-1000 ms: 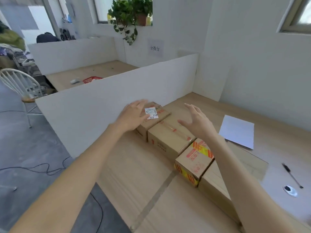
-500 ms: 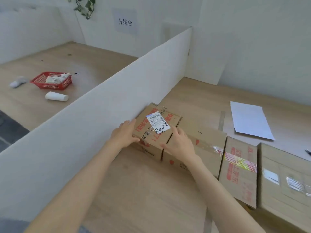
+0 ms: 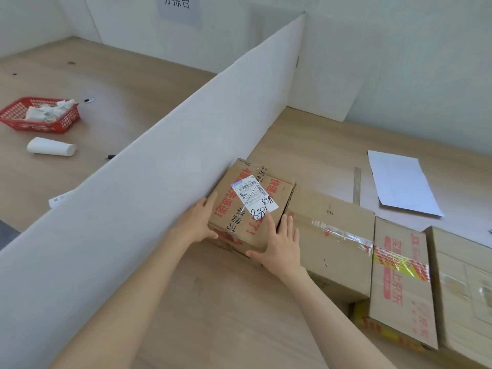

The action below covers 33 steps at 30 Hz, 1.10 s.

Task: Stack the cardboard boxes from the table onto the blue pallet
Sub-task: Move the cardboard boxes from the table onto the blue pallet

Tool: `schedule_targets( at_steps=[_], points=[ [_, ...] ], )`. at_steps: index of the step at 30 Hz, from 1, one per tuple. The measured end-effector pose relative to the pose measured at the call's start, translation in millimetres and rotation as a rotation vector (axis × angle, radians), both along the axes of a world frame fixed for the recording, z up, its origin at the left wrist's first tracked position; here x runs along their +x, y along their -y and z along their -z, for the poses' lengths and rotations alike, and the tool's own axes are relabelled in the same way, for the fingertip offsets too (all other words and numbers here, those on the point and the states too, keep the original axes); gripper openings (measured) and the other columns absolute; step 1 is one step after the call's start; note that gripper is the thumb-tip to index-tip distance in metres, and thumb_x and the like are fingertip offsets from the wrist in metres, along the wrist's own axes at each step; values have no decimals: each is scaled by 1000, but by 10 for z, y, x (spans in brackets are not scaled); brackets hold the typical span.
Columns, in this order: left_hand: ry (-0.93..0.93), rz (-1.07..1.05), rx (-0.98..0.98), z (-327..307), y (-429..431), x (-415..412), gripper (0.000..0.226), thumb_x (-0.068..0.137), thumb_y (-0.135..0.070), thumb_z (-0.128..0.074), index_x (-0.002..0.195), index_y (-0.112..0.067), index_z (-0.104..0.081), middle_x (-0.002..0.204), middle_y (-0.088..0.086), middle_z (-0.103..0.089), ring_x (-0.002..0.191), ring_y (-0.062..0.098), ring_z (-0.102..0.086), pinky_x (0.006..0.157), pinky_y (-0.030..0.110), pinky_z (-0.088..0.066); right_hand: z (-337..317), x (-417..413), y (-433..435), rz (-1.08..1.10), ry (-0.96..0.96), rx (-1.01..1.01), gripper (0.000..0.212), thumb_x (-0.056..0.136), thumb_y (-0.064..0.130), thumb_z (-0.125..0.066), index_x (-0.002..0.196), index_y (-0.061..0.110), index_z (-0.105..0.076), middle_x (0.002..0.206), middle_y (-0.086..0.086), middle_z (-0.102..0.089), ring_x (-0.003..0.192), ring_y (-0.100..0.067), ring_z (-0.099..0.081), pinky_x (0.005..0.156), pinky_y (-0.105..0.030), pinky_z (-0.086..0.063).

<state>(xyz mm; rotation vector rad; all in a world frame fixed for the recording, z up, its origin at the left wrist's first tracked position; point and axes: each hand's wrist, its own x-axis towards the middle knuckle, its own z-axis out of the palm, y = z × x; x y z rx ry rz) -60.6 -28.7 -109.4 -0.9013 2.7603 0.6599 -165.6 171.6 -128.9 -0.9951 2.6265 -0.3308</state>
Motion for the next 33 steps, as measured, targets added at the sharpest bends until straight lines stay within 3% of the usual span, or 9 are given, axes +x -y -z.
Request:
schedule_targets(
  at_steps=[7,15,24,26,30,33],
  points=[
    [-15,17,93,160,121,-73,137,55,-26,-89,151,-34,8,154,9,-19,140,27,-29,110,44,-35,183,15,68,6,-20,-2,120,74,62,-69,152,29,17,157,-26,15,146,-35,20,119,-45,3],
    [-112,-14,74,229,99,-89,123,60,-26,-87,153,-32,-5,148,3,-26,133,23,-39,103,38,-41,250,42,122,27,11,-75,118,76,56,-71,152,28,14,154,-33,17,144,-39,22,119,-43,6],
    [-193,-34,53,-386,59,18,122,54,-35,-90,151,-34,-17,146,8,-29,133,27,-38,108,42,-36,-306,-42,-6,-42,65,-260,108,78,39,-77,153,32,0,157,-27,11,146,-35,19,121,-44,1],
    [-234,-34,36,-663,16,18,120,53,-36,-91,150,-33,-21,144,9,-33,132,28,-38,110,41,-33,-584,-100,-55,-54,67,-286,105,76,39,-78,152,36,-7,159,-23,6,147,-35,11,121,-47,-4],
    [-310,-33,43,-1332,-155,-10,114,56,-31,-92,149,-30,-27,144,9,-33,133,25,-37,108,34,-31,-1195,-254,-200,-25,123,-367,105,67,45,-81,147,48,-13,160,-14,-3,138,-38,-33,109,-45,-36],
    [-361,5,2,-1838,-387,-38,110,57,-36,-90,148,-31,-29,142,5,-40,132,23,-38,107,37,-35,-1640,-366,-397,-23,96,-461,105,60,56,-82,145,48,-20,153,-4,-22,132,-28,-41,103,-43,-41]
  ],
)
